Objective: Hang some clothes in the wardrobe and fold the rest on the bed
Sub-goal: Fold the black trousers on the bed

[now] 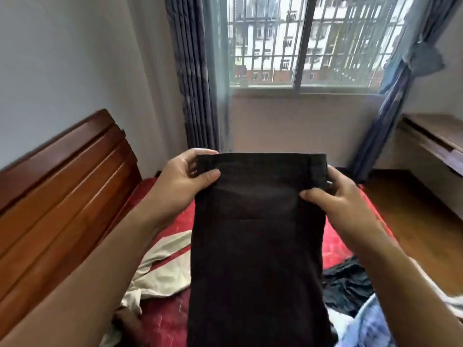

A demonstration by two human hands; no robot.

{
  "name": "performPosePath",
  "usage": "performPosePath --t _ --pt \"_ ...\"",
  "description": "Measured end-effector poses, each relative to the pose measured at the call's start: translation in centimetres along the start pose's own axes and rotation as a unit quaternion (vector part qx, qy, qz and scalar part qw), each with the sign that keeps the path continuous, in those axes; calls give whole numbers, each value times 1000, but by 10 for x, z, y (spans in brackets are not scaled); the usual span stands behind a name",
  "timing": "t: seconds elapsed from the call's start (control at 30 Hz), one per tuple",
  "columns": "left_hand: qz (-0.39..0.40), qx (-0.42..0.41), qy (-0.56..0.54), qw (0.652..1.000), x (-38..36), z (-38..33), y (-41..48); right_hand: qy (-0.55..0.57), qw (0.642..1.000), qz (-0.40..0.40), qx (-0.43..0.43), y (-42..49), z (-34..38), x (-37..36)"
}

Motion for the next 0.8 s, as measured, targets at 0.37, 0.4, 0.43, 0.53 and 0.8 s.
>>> performPosePath --t 0.37,0.4,0.43,0.53,0.8 --pt "147 245 291 913 -36 355 -53 -274 906 140 -292 -63 -339 -32" --pt "145 259 293 909 -36 373 -48 -268 900 134 -316 -59 -359 -34" --pt "137 264 295 908 -36 390 -36 -265 898 128 -328 -48 -376 -37" --pt "107 244 297 917 -34 424 29 -292 905 105 -290 18 -410 -42" --pt "132 277 275 911 -48 553 49 -338 886 151 -278 52 -527 -74"
Point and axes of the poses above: each hand's wrist, its own y-axis towards the middle knuckle, its own x-axis out of the back of the hand, z = x × y, the point moved 8 cm from there along y, towards the middle knuckle
